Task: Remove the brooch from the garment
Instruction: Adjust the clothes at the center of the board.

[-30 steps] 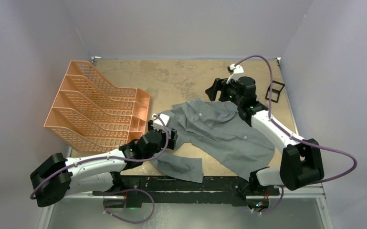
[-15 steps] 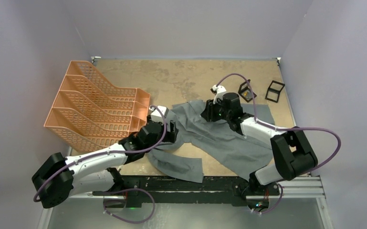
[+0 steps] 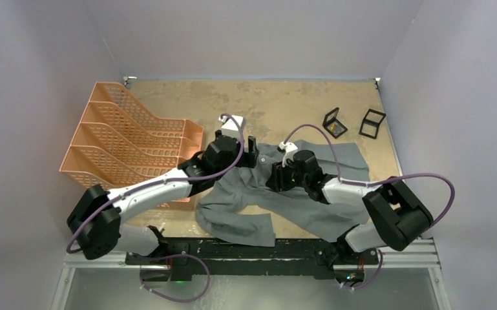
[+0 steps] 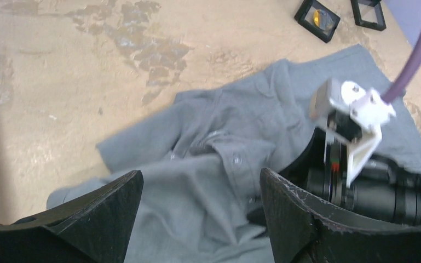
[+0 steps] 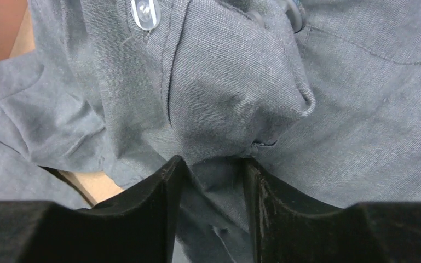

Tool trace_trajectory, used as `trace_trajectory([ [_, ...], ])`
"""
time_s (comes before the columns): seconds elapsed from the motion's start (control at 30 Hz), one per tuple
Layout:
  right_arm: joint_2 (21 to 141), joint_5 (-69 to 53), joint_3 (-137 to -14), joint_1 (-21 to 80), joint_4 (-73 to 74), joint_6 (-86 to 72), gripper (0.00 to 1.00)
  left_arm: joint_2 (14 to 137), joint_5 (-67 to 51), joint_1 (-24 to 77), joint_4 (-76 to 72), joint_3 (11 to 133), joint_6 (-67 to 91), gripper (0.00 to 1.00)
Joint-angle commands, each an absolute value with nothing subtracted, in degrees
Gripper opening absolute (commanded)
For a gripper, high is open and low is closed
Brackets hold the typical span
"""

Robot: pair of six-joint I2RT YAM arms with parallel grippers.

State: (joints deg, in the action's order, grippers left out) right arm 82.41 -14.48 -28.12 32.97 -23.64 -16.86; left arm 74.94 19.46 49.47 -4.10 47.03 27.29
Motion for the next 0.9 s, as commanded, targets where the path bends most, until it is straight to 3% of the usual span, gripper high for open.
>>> trace_trajectory([
  [0.0,81.34,-15.19,-25.85,33.71,-25.35,-22.49,0.51,81.14,16.68,47.81,-3.78,53.74,25.63,0.77],
  [0.2,74.04,-17.19,-26.19,33.60,-19.77,-24.16,0.67,88.14,12.02,44.46,-4.75,55.49,27.04,0.75],
  [0.43,65.50,-6.06,-32.69,28.97,-6.71,-23.46,0.85,85.83,9.05,44.01,-4.13,49.60,28.61,0.74],
  [0.57,67.27,-8.26,-31.91,21.10,-7.49,-26.89,0.88,83.76,5.59,44.11,-4.69,44.71,29.97,0.73],
  [0.7,71.28,-11.07,-31.55,17.17,-8.62,-30.45,0.91,82.26,0.38,45.22,-7.44,38.70,32.92,0.65],
  [0.87,73.60,-14.15,-27.49,11.85,-11.93,-34.38,0.92,78.12,1.49,49.13,-6.33,33.29,36.31,0.64],
])
